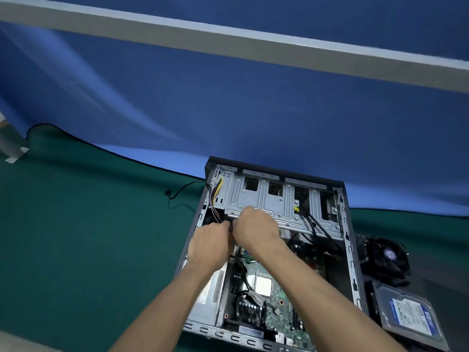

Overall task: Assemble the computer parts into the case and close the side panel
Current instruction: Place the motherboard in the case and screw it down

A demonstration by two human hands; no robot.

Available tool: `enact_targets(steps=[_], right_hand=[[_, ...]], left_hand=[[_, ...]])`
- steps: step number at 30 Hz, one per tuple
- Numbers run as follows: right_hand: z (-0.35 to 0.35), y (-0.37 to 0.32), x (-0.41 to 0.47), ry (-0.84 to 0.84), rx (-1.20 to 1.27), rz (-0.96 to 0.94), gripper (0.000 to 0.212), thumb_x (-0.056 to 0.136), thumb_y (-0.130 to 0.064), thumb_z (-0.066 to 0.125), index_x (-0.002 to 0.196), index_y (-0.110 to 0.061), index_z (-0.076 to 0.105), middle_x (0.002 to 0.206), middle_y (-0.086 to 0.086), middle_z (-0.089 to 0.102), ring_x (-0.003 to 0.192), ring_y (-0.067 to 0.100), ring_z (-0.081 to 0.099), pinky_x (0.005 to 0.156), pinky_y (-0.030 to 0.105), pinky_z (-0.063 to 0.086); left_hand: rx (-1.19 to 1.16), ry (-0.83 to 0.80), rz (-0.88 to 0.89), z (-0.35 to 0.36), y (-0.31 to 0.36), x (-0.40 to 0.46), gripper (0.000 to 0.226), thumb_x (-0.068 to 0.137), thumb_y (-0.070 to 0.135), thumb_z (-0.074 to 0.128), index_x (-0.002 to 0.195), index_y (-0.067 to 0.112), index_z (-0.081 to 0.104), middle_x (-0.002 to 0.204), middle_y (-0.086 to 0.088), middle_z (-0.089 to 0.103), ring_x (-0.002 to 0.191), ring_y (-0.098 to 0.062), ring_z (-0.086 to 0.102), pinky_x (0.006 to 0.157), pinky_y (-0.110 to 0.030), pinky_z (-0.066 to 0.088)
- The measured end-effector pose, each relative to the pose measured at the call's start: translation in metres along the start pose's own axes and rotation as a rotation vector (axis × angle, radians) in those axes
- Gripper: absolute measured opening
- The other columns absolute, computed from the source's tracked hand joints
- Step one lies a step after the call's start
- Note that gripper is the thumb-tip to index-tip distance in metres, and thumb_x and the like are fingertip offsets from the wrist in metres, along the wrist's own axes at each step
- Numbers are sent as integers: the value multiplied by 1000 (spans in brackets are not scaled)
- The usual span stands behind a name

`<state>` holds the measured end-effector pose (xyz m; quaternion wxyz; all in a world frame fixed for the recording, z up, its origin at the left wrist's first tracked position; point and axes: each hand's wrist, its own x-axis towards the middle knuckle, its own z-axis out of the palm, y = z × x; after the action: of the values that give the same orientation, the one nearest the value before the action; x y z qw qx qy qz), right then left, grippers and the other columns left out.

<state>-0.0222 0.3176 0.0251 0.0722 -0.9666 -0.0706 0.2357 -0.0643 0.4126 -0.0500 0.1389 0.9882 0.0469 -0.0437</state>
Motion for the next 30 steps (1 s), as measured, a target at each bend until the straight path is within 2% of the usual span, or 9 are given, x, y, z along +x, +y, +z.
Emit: enact_targets(steps=[3,7,10,12,14,17,22,27,30], right_hand=[[-4,10,6,76,-184,-13,30,95,-13,42,121,-7,57,119,9,63,108,28,61,71,30,42],[-11,27,6,-29,-144,-63,34,97,-41,45,111,-13,59,110,4,64,99,24,61,69,29,38],[-4,29,-6,-202,-342,-159,16,92,-24,50,102,-15,60,99,1,62,83,20,58,67,27,43],[9,35,-17,-285,-468,-156,16,92,-15,50,102,-10,62,91,-1,62,74,19,60,64,25,48],[17,44,-25,-291,-501,-135,17,93,-11,48,97,-6,64,91,1,66,61,20,56,54,24,48],[11,64,-30,-197,-461,-126,16,87,-8,50,89,-9,66,89,3,68,59,22,54,47,26,43],[-7,117,-35,-5,-278,-165,16,89,-27,52,83,-15,59,71,-1,53,66,20,56,56,24,42],[-5,179,-46,156,318,-158,18,91,-27,45,98,-15,56,95,7,64,88,29,60,68,31,38],[6,219,-48,229,639,-82,7,88,-27,50,81,-23,49,70,-6,55,66,16,52,55,27,34]], left_hand=[[-1,56,-36,2,1,-1,18,89,23,37,81,18,52,79,-3,65,65,-25,51,56,-32,32],[3,88,-56,2,2,-2,18,88,22,38,84,18,55,80,-2,66,68,-25,54,58,-32,33],[6,83,-79,-1,8,-3,18,89,18,40,90,18,57,85,-3,67,75,-27,59,60,-32,33],[-2,77,-118,-2,13,-7,17,89,15,39,91,16,56,85,-5,67,73,-27,57,59,-32,32],[-9,79,-176,1,17,-12,16,91,14,38,91,14,54,84,-6,66,72,-28,55,58,-32,33],[-46,106,-235,2,25,-20,16,92,12,39,87,12,54,85,-7,64,73,-27,55,61,-35,40],[-104,189,-195,3,42,-29,16,92,12,47,92,10,63,89,-6,64,81,-23,54,72,-37,45],[-178,195,-96,3,88,-22,16,93,14,48,89,10,64,82,0,60,82,-21,54,68,-33,39],[-184,112,-13,9,127,-14,20,96,20,45,82,14,59,75,2,59,71,-17,52,60,-32,37]])
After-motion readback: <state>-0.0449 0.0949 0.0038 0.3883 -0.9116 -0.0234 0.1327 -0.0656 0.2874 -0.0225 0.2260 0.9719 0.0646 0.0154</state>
